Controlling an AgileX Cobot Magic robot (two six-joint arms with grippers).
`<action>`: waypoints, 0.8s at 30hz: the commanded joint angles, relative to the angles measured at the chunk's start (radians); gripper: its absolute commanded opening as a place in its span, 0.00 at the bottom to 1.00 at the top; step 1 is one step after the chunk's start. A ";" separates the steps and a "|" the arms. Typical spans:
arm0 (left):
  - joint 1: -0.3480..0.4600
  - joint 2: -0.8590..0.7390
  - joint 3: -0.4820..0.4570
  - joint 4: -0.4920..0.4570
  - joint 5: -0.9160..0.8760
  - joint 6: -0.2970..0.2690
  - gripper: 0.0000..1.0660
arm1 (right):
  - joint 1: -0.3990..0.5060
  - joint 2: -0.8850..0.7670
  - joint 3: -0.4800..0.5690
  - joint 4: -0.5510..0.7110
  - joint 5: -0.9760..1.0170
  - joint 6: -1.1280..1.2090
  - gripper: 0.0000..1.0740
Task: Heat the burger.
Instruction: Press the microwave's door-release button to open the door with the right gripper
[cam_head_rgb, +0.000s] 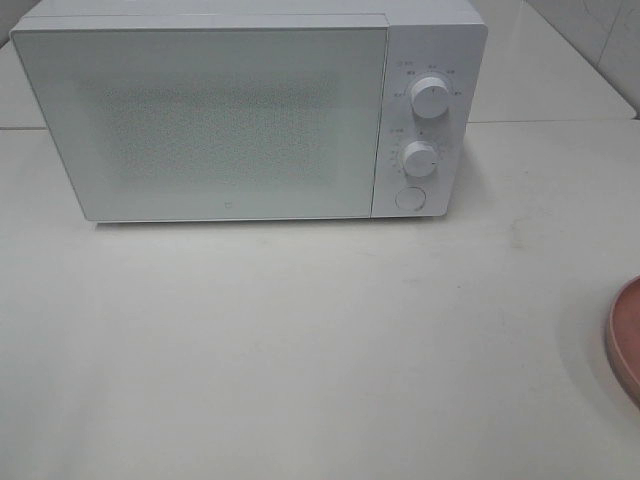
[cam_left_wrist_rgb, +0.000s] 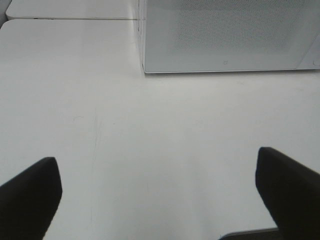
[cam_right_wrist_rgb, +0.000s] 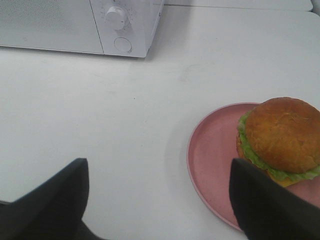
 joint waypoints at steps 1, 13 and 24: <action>0.002 -0.023 0.002 0.003 -0.015 -0.005 0.92 | -0.008 -0.025 0.001 0.000 -0.008 -0.008 0.70; 0.002 -0.023 0.002 0.003 -0.015 -0.005 0.92 | -0.008 -0.025 0.001 0.000 -0.008 -0.008 0.70; 0.002 -0.023 0.002 0.003 -0.015 -0.005 0.92 | -0.008 -0.012 -0.048 0.000 -0.040 -0.007 0.70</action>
